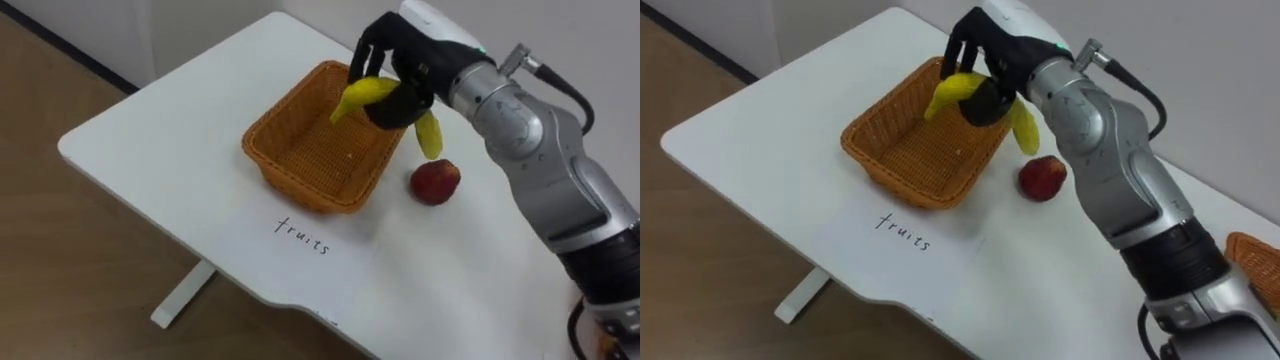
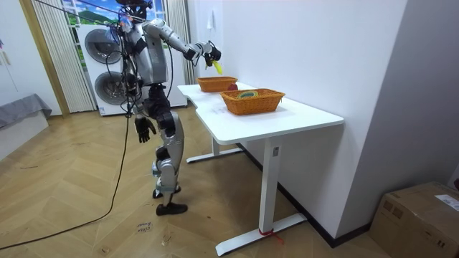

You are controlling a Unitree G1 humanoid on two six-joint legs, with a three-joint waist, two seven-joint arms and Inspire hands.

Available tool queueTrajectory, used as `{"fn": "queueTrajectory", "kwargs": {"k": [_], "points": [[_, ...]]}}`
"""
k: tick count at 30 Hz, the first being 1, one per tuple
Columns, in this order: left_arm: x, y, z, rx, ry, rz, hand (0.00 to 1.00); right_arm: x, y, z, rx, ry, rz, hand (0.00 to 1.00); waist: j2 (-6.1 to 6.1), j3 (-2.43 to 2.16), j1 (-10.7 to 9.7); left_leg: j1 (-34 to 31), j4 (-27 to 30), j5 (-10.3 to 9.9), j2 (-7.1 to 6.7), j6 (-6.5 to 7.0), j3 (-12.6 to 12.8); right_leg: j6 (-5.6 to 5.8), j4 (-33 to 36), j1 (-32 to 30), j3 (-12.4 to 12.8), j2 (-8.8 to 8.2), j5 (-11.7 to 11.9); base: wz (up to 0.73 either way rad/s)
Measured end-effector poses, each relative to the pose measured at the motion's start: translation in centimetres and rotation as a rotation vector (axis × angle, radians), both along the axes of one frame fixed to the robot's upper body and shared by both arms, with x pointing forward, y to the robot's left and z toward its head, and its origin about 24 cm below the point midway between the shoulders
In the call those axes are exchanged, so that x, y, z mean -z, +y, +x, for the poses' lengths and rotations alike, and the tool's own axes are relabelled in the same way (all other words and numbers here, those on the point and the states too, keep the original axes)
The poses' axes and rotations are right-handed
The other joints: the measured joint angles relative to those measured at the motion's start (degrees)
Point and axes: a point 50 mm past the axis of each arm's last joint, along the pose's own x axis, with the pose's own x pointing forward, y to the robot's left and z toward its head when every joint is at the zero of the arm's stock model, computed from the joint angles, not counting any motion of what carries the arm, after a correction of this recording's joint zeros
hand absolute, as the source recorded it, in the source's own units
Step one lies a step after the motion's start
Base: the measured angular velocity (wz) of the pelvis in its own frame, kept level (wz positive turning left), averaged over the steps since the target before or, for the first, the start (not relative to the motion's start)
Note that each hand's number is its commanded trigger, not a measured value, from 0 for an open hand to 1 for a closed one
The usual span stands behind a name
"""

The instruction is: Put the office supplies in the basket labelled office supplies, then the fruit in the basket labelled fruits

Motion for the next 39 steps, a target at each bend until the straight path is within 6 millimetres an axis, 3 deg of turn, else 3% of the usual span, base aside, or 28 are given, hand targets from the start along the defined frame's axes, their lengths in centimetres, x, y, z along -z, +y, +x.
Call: {"fn": "queueTrajectory", "kwargs": {"k": [6, 7, 8, 9, 10, 29, 39], "points": [[0.1, -0.3, -0.1, -0.003, 0.004, -0.011, 0.0, 1.5, -0.3, 0.7, 0.071, -0.001, 0.03, 1.0, 0.15, 0.1, 0.94, -0.83, 0.86, -0.03, -0.76, 0.06, -2.01, 0.4, -0.08, 0.29, -1.14, -0.39, -0.27, 0.17], [0.1, -0.5, 0.1, -0.002, -0.004, -0.015, 0.0, 1.4, -0.4, 0.7, 0.078, -0.013, 0.033, 0.68, 0.33, 0.24, 1.19, -1.07, 1.07, -0.04, -0.81, 0.09, -2.09, 0.44, -0.05, 0.18, -1.3, -0.44, -0.3, 0.08], [0.1, -0.6, 0.1, -0.001, -0.009, -0.017, 0.0, 1.5, -0.4, 0.7, 0.08, -0.018, 0.034, 0.53, 0.49, 0.36, 1.68, -1.09, 1.08, -0.02, -0.85, 0.13, -2.09, 0.44, -0.06, 0.18, -1.32, -0.47, -0.3, 0.0], [0.1, -0.7, 0.2, -0.001, -0.012, -0.017, 0.0, 1.6, -0.4, 0.8, 0.083, -0.021, 0.034, 0.11, 0.53, 0.4, 1.94, -1.09, 1.08, -0.01, -0.86, 0.13, -2.09, 0.44, -0.06, 0.18, -1.34, -0.48, -0.3, 0.0], [0.1, -0.7, 0.3, 0.0, -0.015, -0.015, 0.0, 1.7, -0.4, 0.8, 0.088, -0.024, 0.032, 0.0, 0.55, 0.41, 2.36, -1.13, 1.08, -0.01, -0.86, 0.14, -2.11, 0.44, -0.08, 0.16, -1.35, -0.47, -0.3, 0.0], [-0.1, -0.7, 0.8, 0.011, -0.03, 0.004, 0.0, 2.0, 0.2, 0.7, 0.072, -0.08, 0.03, 0.0, 0.4, 0.28, 2.53, -1.17, 1.26, 0.01, -0.85, 0.15, -2.27, 0.44, -0.09, 0.21, -1.45, -0.43, -0.3, 0.0], [0.0, -0.9, 1.8, 0.044, -0.045, -0.004, 0.0, 2.3, 1.1, 0.4, 0.019, -0.08, 0.009, 0.0, 1.25, 0.27, 2.13, -1.24, 1.84, 0.01, -0.82, 0.14, -1.19, 0.43, -0.04, 0.12, -0.95, -0.52, -0.29, -0.05]]}}
